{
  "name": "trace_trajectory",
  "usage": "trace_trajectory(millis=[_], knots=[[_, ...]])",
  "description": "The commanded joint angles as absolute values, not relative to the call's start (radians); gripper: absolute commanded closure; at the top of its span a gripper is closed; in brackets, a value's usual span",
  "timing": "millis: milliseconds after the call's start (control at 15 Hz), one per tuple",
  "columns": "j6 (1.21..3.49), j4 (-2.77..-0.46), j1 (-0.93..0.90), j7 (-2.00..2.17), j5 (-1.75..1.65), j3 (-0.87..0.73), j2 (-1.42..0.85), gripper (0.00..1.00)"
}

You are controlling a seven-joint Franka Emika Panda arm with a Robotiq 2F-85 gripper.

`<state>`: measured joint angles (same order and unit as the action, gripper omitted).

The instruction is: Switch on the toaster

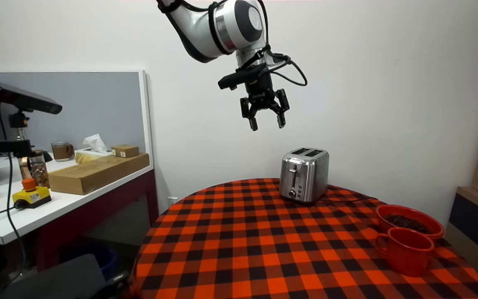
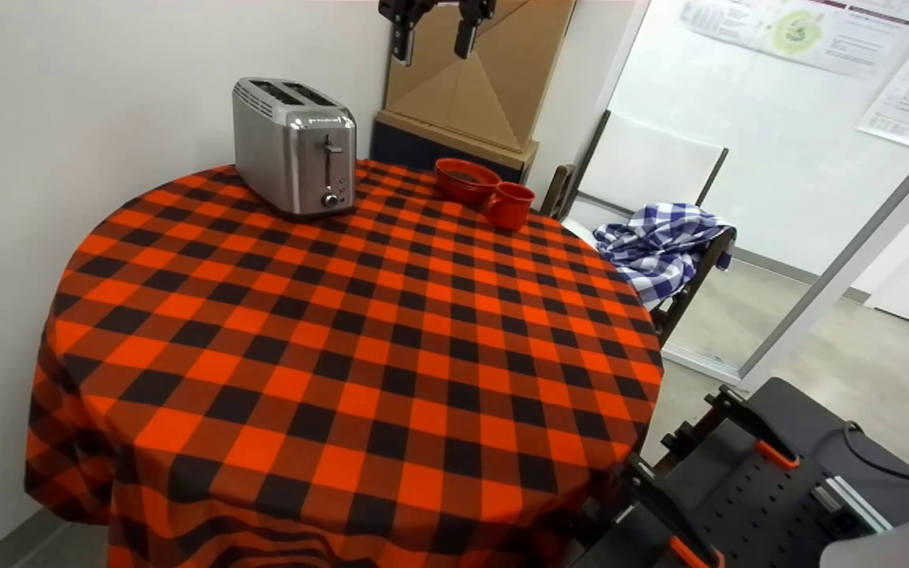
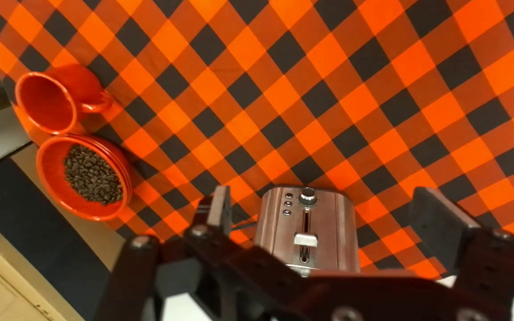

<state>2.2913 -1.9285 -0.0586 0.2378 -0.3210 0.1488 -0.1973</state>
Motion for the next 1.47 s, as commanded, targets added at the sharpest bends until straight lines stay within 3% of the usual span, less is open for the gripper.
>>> trace_trajectory(millis=[0,800,1267,1333,1400], knots=[[2.282,-1.783,-0.106,0.244,-0.337,0.095,-0.319,0.0],[2.291,-1.761,-0.13,0.229,-0.308,0.064,-0.348,0.0],[2.238,-1.518,-0.124,0.192,-0.263,0.04,-0.535,0.0],[2.226,-1.471,-0.124,0.188,-0.253,0.036,-0.571,0.03],[2.212,-1.423,-0.129,0.194,-0.251,0.029,-0.607,0.27]])
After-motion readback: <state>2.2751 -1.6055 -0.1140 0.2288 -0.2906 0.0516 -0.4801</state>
